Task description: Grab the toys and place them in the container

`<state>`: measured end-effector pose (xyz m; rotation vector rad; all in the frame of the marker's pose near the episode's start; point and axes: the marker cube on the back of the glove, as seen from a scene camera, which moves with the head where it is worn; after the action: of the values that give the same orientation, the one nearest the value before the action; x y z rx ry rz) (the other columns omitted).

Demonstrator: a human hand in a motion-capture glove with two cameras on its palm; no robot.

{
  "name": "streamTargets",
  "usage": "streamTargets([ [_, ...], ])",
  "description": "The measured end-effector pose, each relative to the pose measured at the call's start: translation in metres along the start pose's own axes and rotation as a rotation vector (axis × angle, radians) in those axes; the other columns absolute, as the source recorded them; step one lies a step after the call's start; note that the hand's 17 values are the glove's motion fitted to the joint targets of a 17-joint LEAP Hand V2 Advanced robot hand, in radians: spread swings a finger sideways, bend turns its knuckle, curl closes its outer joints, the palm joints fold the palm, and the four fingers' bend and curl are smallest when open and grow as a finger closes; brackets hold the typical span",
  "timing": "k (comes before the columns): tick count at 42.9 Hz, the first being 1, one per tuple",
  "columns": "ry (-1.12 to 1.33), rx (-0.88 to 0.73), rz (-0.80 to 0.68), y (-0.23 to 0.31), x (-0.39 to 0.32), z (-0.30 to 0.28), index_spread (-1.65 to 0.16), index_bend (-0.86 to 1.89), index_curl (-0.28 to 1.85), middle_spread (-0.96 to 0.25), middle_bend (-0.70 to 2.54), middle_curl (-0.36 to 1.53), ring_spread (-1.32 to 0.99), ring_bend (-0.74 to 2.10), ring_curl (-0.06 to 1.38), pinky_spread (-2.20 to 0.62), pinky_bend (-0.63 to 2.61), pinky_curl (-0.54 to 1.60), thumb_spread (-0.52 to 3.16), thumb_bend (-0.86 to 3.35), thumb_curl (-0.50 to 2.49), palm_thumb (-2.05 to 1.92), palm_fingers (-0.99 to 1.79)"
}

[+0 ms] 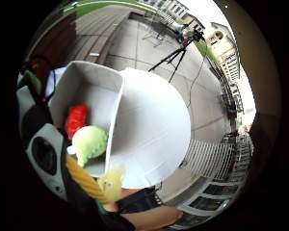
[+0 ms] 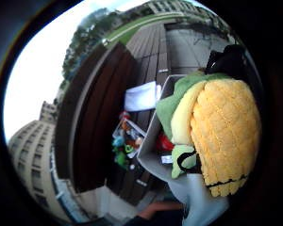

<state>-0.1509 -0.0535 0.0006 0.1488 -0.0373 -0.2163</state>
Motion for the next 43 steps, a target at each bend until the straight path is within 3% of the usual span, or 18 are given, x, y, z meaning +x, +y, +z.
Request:
streamTargets([
  [12,-0.052,0.026,-0.01,-0.016,-0.017,0.03,-0.38,0.17,0.13,-0.49,0.66,0.83,-0.39,1.28,0.52,-0.49,0.87,0.4,0.6,0.17,1.04,0.72,1.12],
  [18,-0.084,-0.083,-0.018,-0.019,-0.006,0.049,-0.37,0.01,0.07,-0.5,0.58,0.83,-0.41,1.25,0.52,-0.49,0.96,0.43,0.64,0.11,1.03,0.66,0.89],
  [20,-0.094,-0.104,-0.022,-0.018,-0.004,0.051,-0.36,-0.08,0.03,-0.49,0.57,0.82,-0.4,1.28,0.53,-0.48,1.05,0.45,0.84,0.06,0.95,0.53,0.79],
  [23,-0.105,-0.105,-0.025,-0.02,0.006,0.05,-0.35,0.02,0.05,-0.34,0.31,0.76,-0.31,1.08,0.51,-0.35,1.2,0.53,0.9,-0.13,0.82,0.2,0.08],
  [33,-0.063,-0.102,-0.026,0.005,0.026,0.031,-0.33,0.13,0.09,-0.1,0.19,0.65,-0.12,0.75,0.32,-0.11,1.32,0.47,1.03,-0.06,0.62,-0.02,-0.13],
  [43,0.084,-0.09,0.017,0.046,0.107,0.014,-0.32,0.13,0.13,-0.03,0.17,0.58,-0.04,0.6,0.27,-0.02,1.26,0.43,1.06,-0.07,0.49,-0.07,-0.16],
])
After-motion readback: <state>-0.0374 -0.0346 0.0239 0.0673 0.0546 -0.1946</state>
